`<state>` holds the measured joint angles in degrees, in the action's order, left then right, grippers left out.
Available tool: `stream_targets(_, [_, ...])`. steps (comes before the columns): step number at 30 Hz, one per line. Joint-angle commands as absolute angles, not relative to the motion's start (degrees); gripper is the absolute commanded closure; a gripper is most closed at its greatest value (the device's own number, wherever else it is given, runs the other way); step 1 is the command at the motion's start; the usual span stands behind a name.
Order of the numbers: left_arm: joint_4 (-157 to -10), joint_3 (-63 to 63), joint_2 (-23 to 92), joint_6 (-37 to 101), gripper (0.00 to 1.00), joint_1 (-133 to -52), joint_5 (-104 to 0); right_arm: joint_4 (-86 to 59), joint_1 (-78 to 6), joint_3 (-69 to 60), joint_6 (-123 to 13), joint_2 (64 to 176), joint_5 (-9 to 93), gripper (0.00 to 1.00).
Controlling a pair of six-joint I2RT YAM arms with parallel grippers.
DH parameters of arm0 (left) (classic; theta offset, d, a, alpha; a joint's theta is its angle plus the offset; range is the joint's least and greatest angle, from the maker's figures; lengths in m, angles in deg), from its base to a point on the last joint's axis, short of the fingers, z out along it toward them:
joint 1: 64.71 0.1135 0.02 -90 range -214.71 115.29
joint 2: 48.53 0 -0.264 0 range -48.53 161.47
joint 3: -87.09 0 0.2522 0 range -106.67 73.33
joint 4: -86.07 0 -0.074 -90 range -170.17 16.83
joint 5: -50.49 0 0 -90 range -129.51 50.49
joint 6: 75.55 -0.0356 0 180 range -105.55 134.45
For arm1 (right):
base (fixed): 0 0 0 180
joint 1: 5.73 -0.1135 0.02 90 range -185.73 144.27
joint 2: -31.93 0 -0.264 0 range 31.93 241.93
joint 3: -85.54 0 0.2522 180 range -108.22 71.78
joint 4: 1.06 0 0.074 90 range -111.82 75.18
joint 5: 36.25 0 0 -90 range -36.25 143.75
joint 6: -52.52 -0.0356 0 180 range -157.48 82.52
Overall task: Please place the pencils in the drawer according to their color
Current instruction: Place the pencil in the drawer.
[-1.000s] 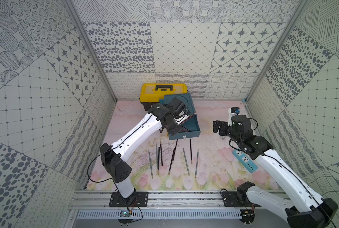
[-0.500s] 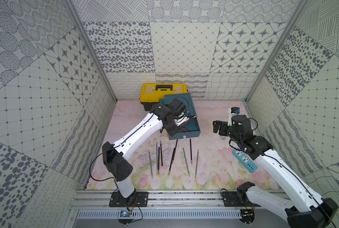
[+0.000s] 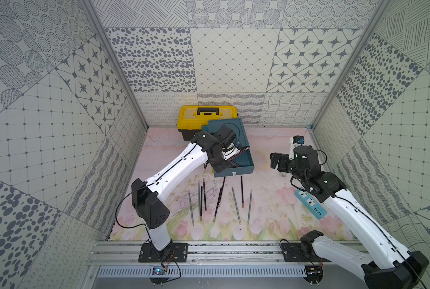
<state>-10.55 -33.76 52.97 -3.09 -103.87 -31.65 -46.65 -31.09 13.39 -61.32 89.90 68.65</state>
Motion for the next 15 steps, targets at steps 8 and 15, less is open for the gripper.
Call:
stream_targets(8, [-9.92,-36.0,52.91,-0.78,0.65,-103.67,-31.73,-43.9,-30.96,13.67,-61.92,88.4,69.54,0.01])
stream_targets(15, [-12.64,-36.55,49.82,3.72,0.62,-103.69,-31.2,-44.39,-30.95,13.28,-61.83,88.65,69.83,0.01])
